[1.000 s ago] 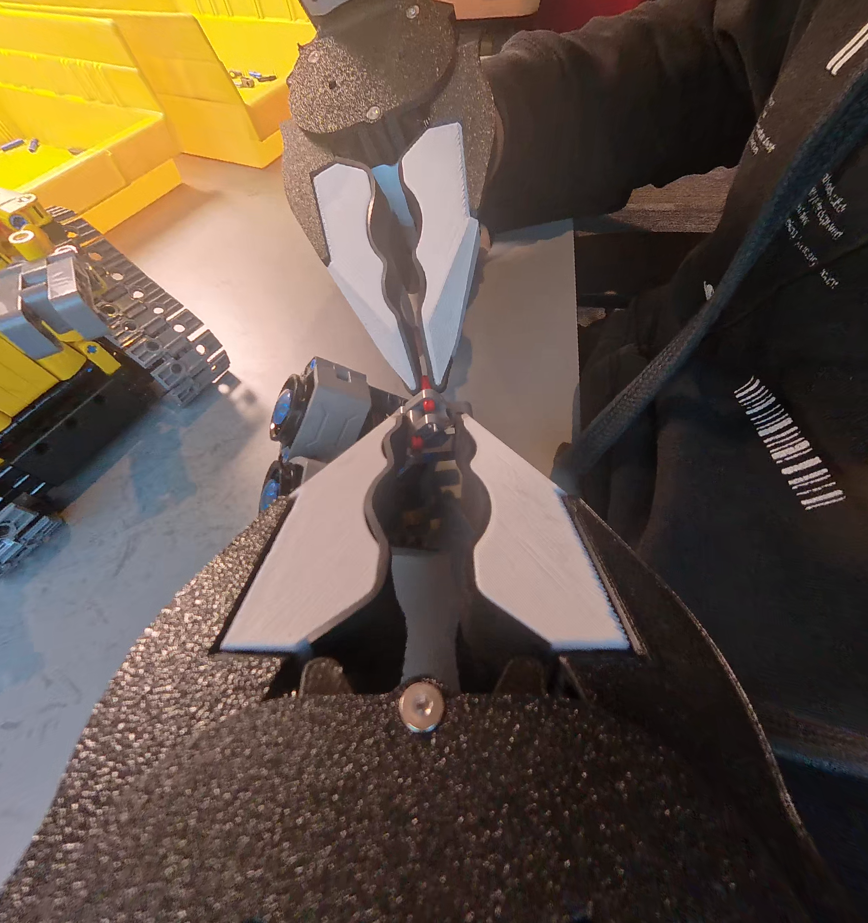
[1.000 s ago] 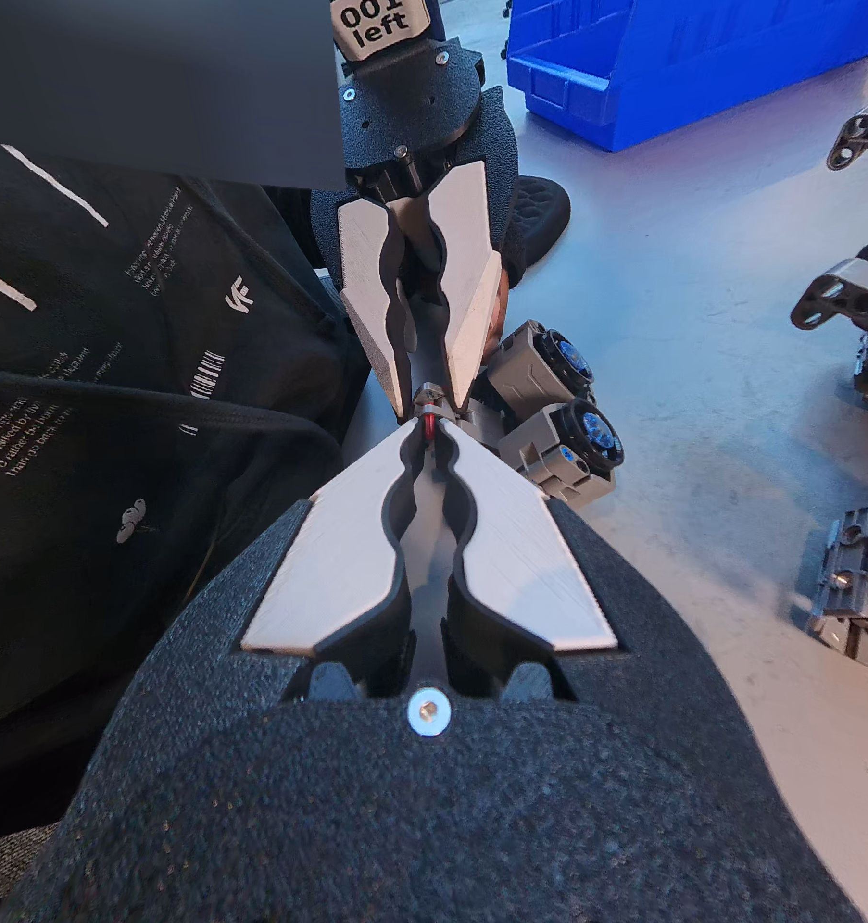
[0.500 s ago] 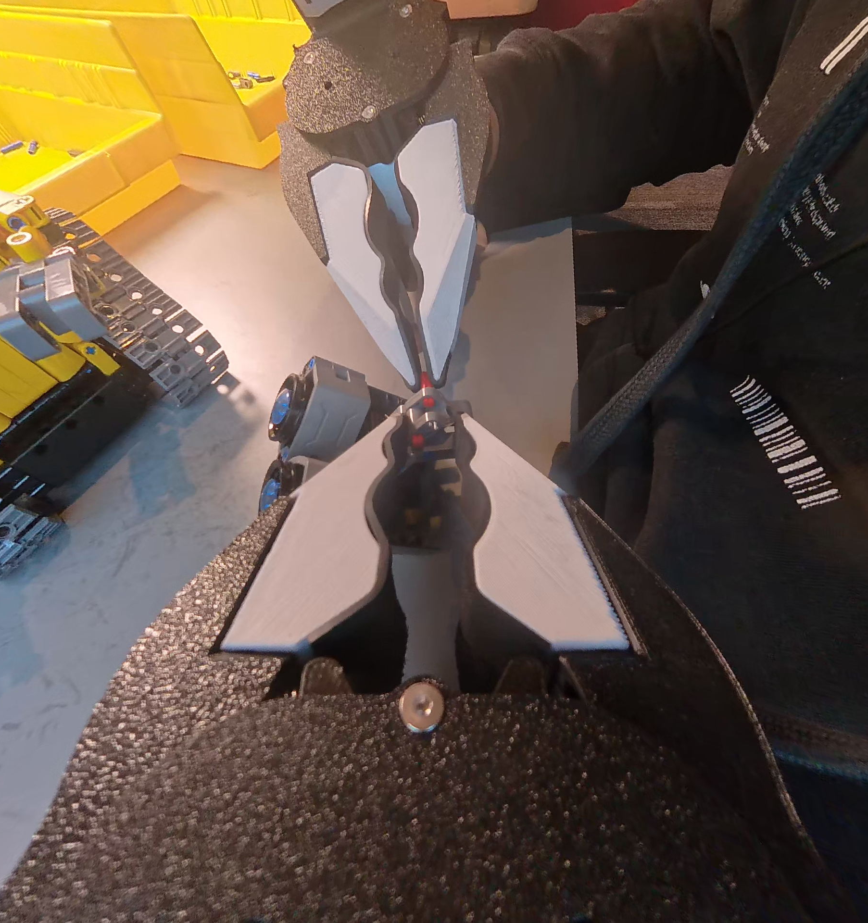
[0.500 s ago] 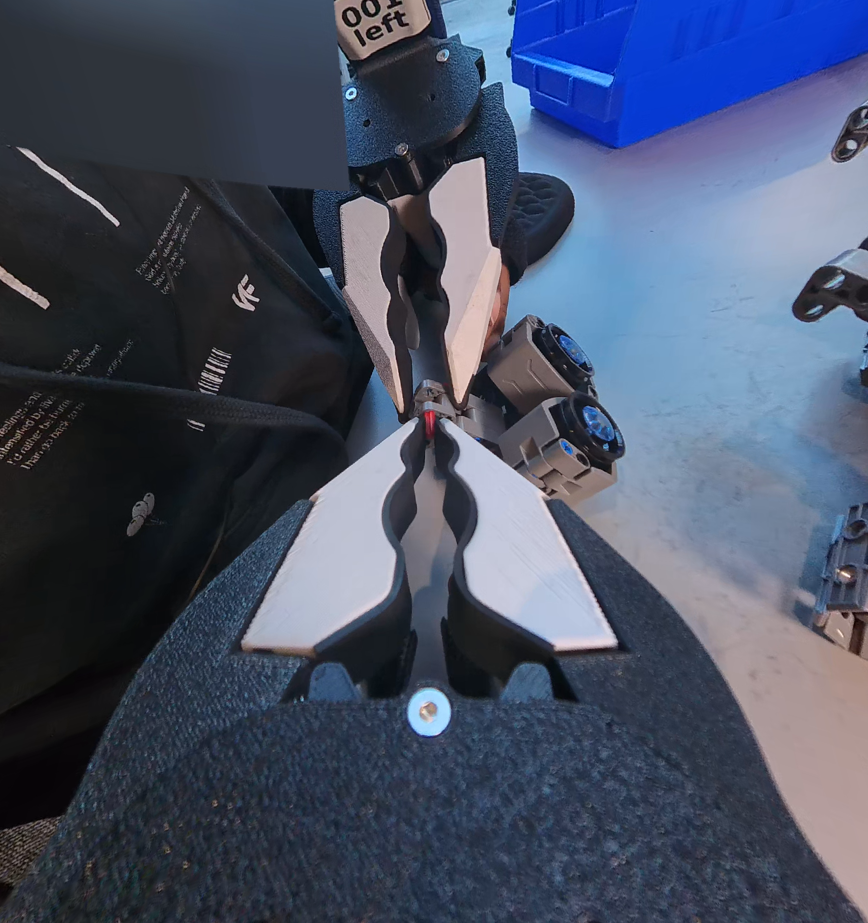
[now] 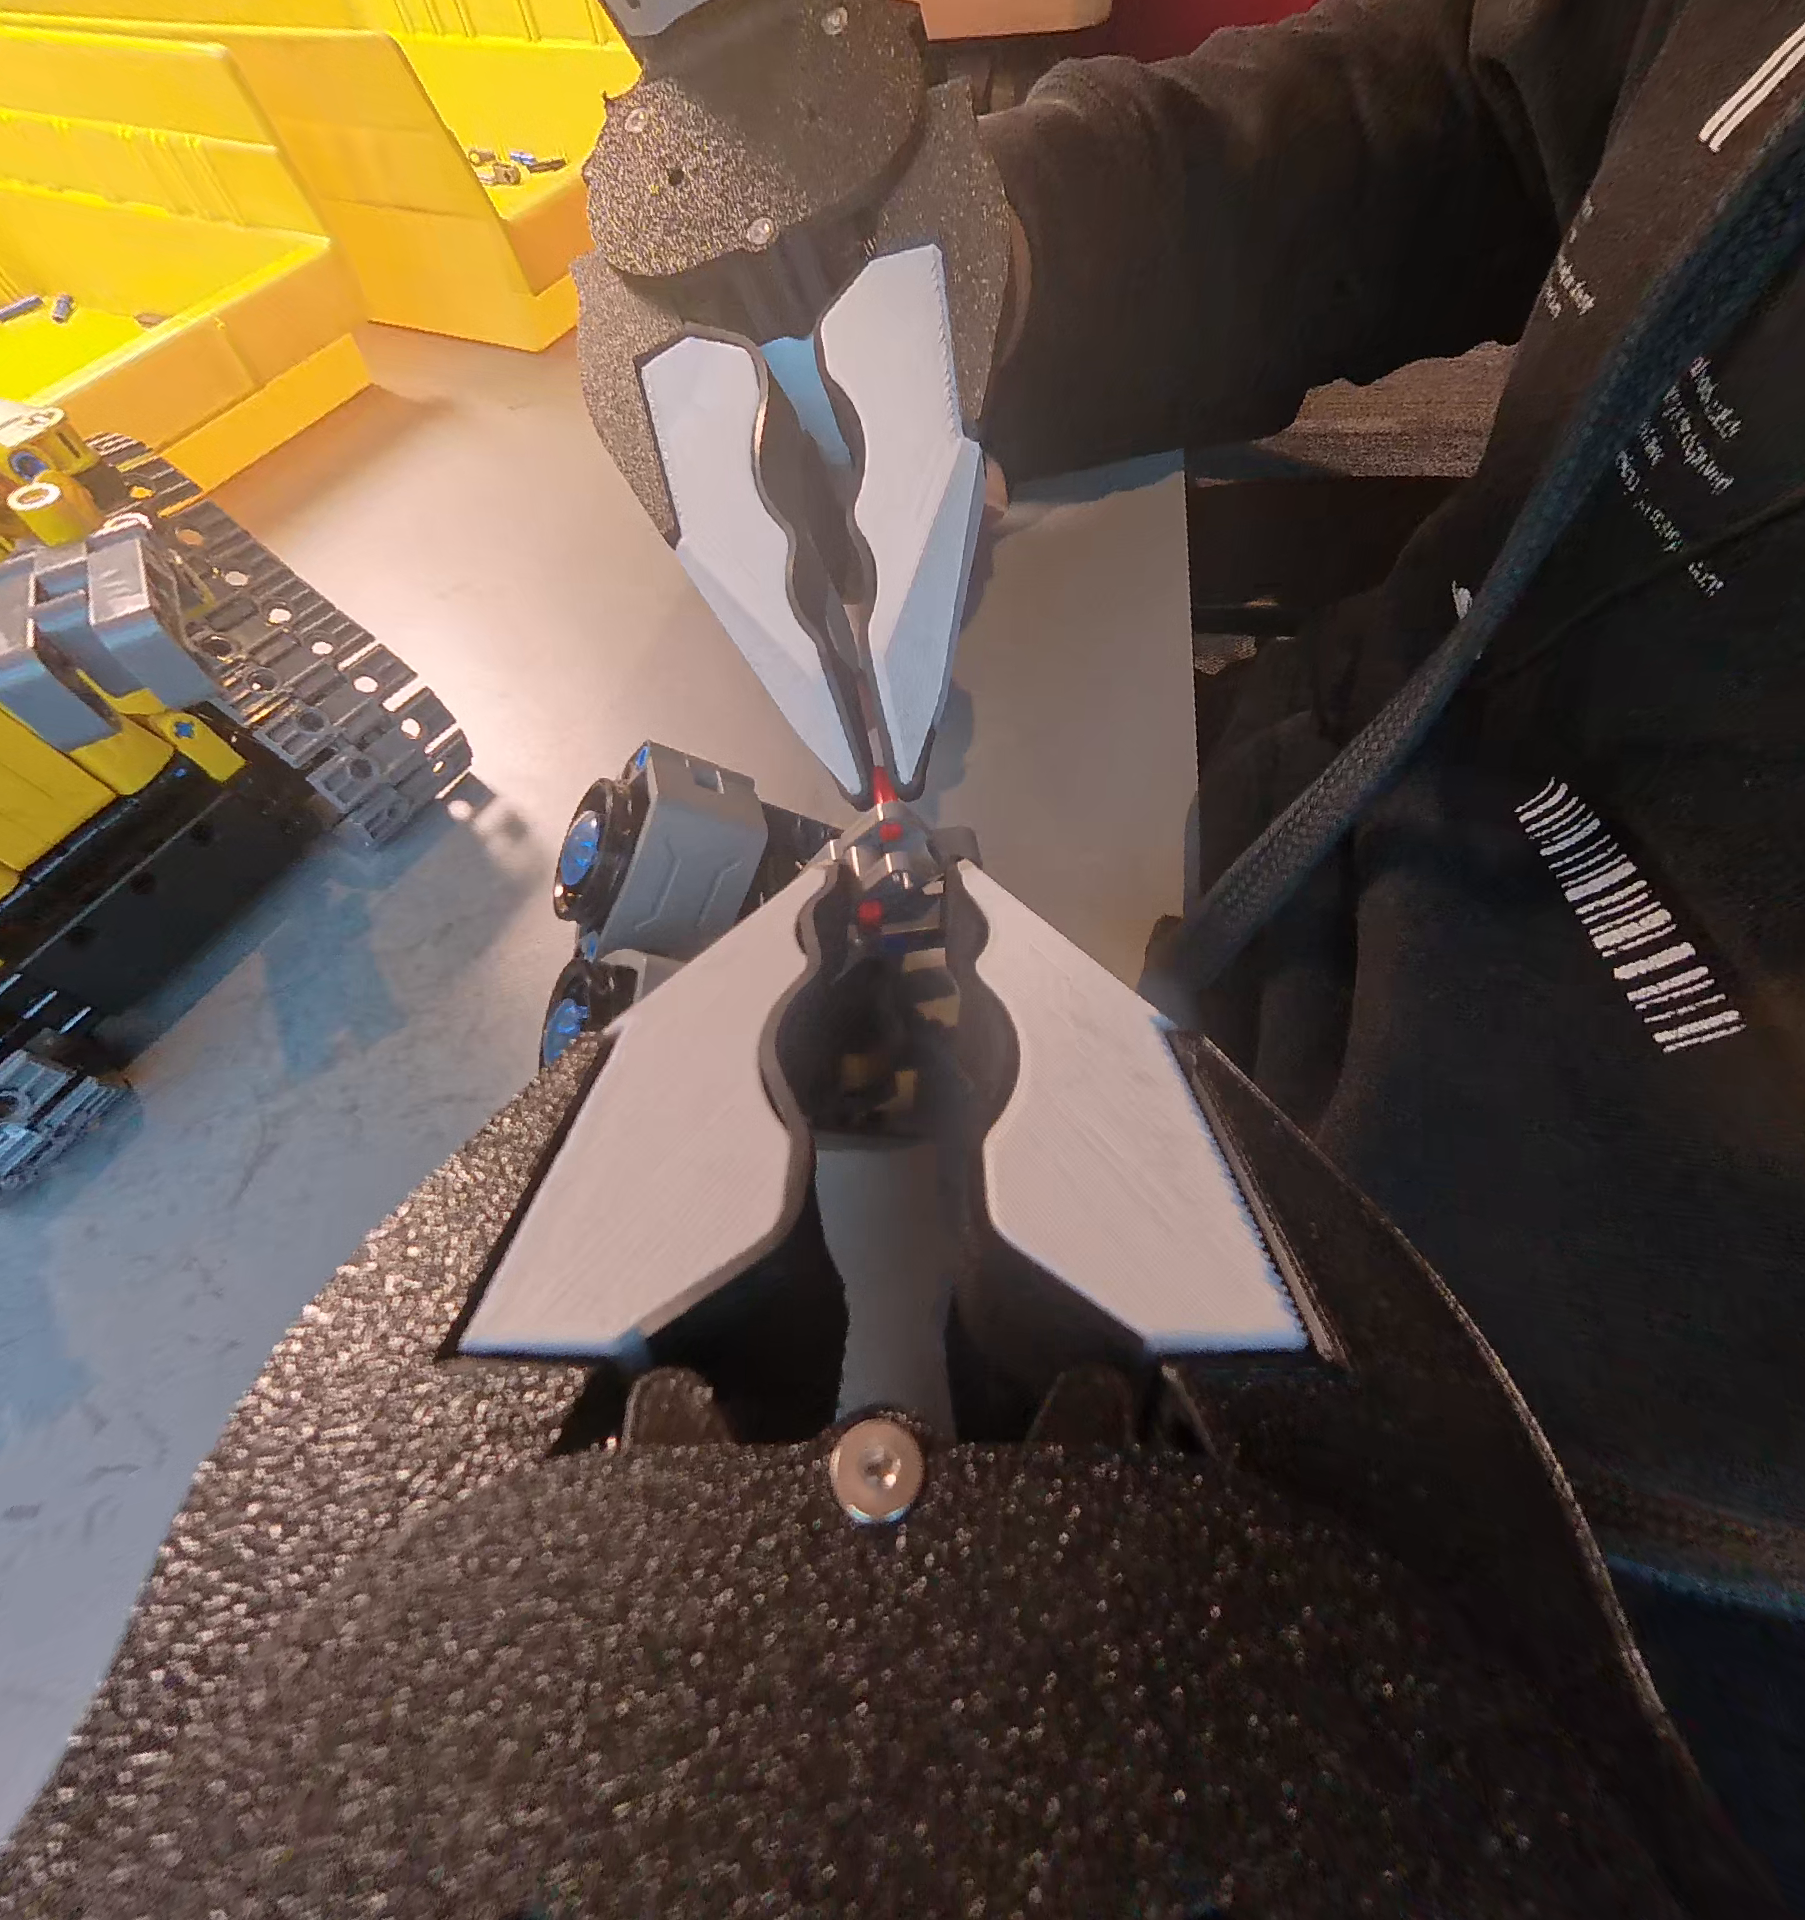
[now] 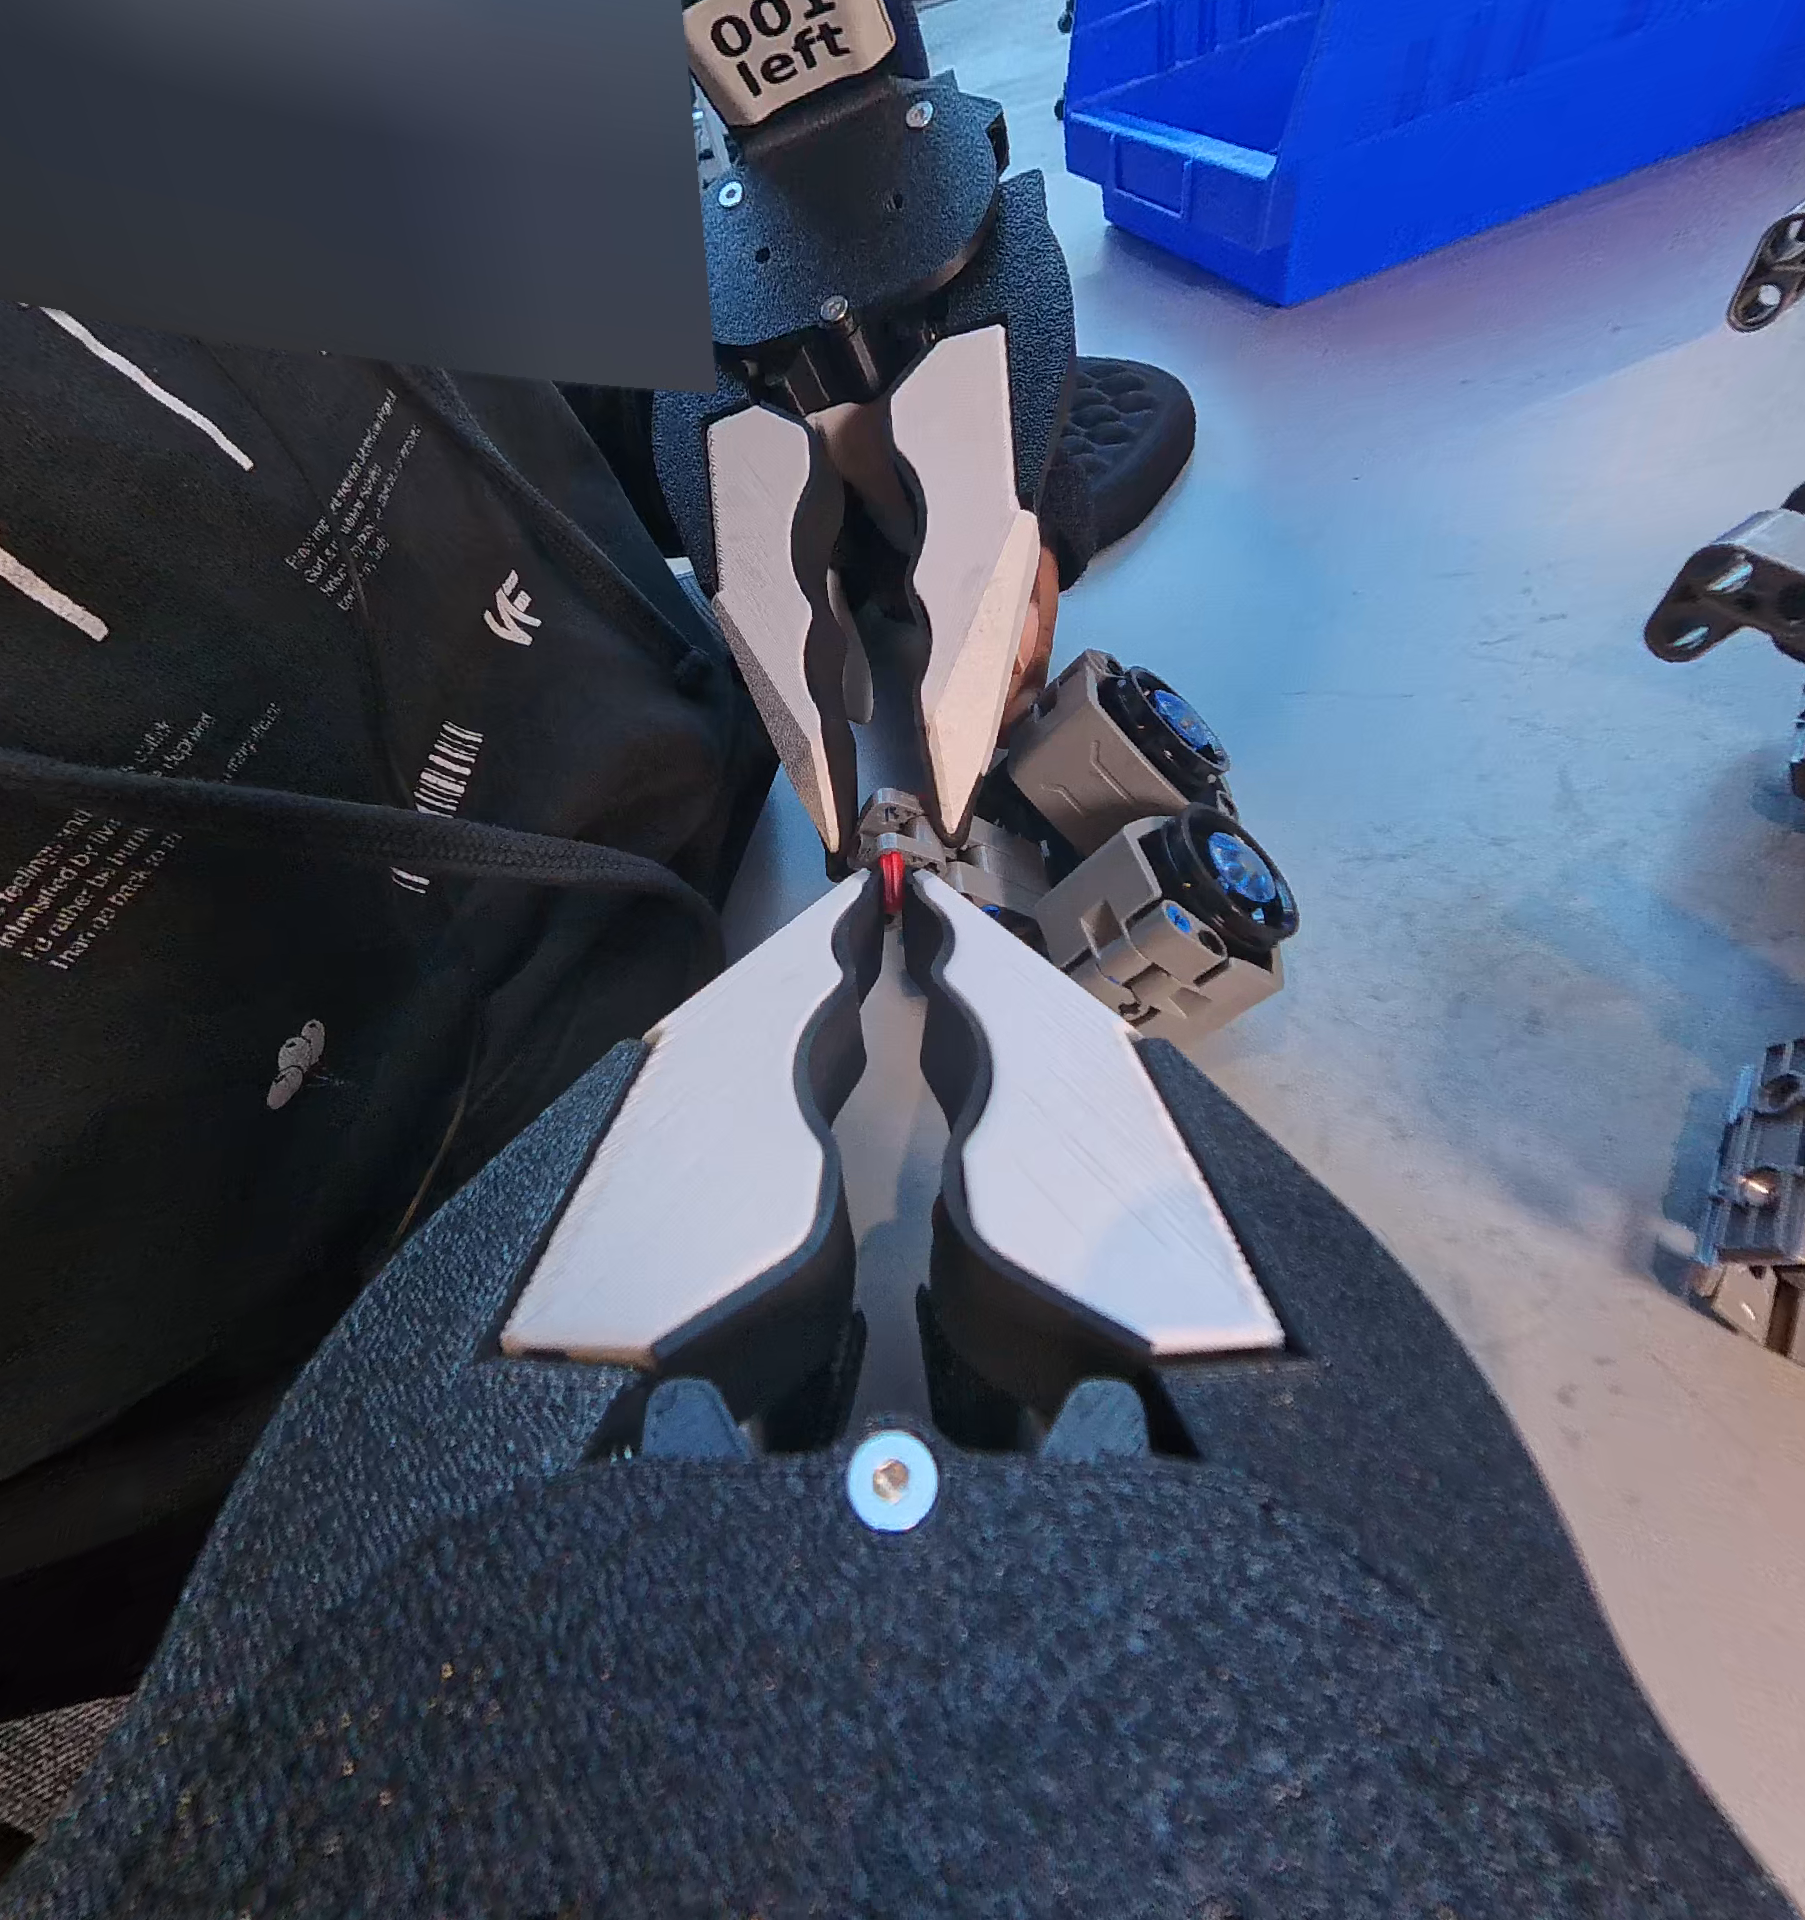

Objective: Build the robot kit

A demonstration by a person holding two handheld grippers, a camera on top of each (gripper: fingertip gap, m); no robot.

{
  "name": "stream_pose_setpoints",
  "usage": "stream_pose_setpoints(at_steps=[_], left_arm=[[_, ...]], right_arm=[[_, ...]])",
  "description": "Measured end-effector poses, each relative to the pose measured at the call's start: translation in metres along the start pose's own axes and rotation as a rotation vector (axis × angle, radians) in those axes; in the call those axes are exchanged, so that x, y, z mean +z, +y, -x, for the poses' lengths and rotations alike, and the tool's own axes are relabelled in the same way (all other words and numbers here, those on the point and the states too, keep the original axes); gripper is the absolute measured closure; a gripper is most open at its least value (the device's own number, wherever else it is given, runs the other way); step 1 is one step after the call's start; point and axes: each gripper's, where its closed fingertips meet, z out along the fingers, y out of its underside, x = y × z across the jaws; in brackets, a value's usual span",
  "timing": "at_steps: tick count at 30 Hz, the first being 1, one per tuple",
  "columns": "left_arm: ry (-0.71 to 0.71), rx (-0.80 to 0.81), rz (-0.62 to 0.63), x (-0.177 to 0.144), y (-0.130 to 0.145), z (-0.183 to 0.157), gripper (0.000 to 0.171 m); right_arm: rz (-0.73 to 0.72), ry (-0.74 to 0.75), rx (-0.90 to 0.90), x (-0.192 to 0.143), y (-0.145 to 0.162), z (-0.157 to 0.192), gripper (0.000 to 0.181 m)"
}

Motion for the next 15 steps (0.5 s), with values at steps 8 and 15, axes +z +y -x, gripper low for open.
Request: stream_pose_setpoints(at_steps=[8, 15], left_arm=[[-0.002, 0.003, 0.006, -0.0007, 0.0015, 0.0003, 0.158], [-0.018, 0.030, 0.003, -0.0016, -0.0001, -0.0006, 0.157]], right_arm=[[0.003, 0.002, 0.004, -0.0020, 0.0015, -0.0004, 0.179], [-0.007, 0.007, -0.002, -0.0024, -0.0002, -0.0003, 0.178]])
